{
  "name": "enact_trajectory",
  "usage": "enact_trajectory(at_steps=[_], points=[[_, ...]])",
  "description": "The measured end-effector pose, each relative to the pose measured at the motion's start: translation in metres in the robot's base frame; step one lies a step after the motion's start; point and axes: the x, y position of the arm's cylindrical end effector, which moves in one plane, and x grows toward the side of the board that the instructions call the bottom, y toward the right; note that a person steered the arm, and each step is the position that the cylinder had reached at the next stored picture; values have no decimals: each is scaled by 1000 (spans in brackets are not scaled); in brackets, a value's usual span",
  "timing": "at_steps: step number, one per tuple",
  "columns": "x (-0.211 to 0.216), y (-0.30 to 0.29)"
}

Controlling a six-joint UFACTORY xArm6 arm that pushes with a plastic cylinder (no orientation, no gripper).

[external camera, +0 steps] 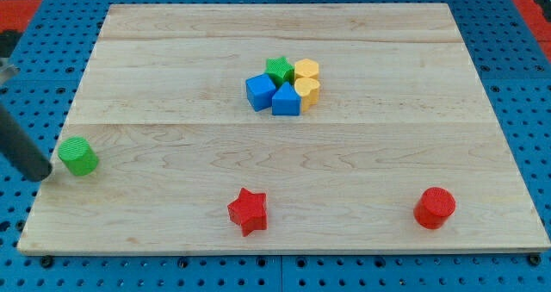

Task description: Put the green circle to the left of the green star

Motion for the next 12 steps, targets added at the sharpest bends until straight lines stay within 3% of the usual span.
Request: enact_trajectory(at_steps=[4, 5, 7, 9, 10, 12], points=[[-63, 187], [-77, 168], [-108, 212], [-124, 128], [-132, 190], [-132, 207]])
